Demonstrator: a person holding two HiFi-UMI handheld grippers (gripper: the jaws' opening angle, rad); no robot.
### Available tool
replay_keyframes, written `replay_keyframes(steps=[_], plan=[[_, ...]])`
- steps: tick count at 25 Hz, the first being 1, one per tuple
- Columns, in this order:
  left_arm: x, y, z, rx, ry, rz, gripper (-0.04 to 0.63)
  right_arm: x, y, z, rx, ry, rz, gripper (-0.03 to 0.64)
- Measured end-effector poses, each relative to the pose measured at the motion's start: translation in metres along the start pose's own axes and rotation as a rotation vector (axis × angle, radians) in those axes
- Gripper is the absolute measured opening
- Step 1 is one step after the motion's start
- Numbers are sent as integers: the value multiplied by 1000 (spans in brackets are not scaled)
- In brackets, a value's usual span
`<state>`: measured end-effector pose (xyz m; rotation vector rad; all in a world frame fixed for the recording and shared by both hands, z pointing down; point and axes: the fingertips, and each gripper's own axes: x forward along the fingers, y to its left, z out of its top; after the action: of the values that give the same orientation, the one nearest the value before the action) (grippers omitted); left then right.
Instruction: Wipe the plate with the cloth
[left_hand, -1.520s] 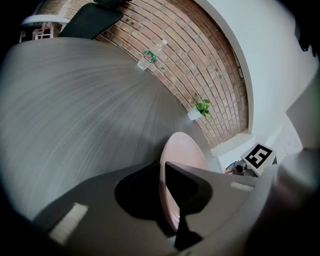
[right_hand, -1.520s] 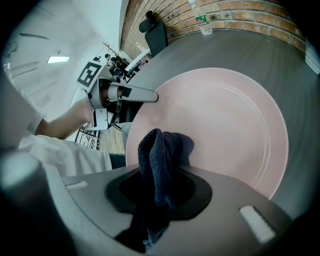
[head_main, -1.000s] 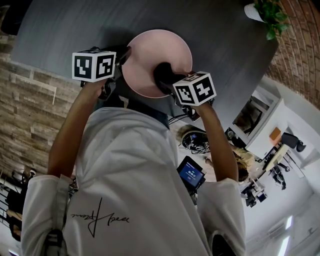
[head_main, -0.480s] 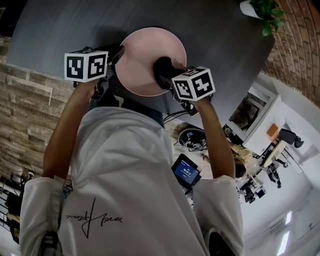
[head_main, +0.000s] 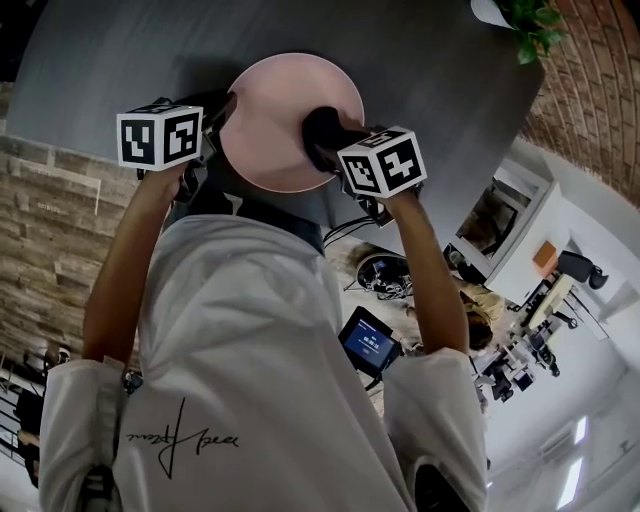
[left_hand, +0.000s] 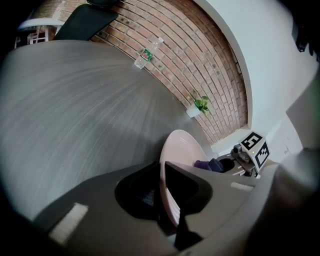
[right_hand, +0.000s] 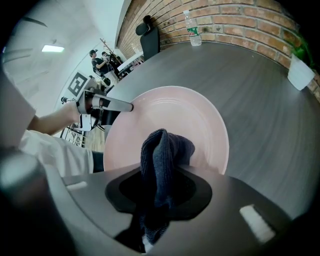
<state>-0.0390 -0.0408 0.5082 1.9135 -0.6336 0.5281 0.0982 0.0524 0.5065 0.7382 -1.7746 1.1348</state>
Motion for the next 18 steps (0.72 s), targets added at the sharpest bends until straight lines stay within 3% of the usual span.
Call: replay_keyframes(steps=[14, 18], plan=[[-1, 1, 1, 0, -1, -1, 48, 0, -10, 10, -154, 39, -87, 100], [-1, 0, -1, -5, -2, 0, 48, -1, -16, 11, -246, 66, -144, 103]])
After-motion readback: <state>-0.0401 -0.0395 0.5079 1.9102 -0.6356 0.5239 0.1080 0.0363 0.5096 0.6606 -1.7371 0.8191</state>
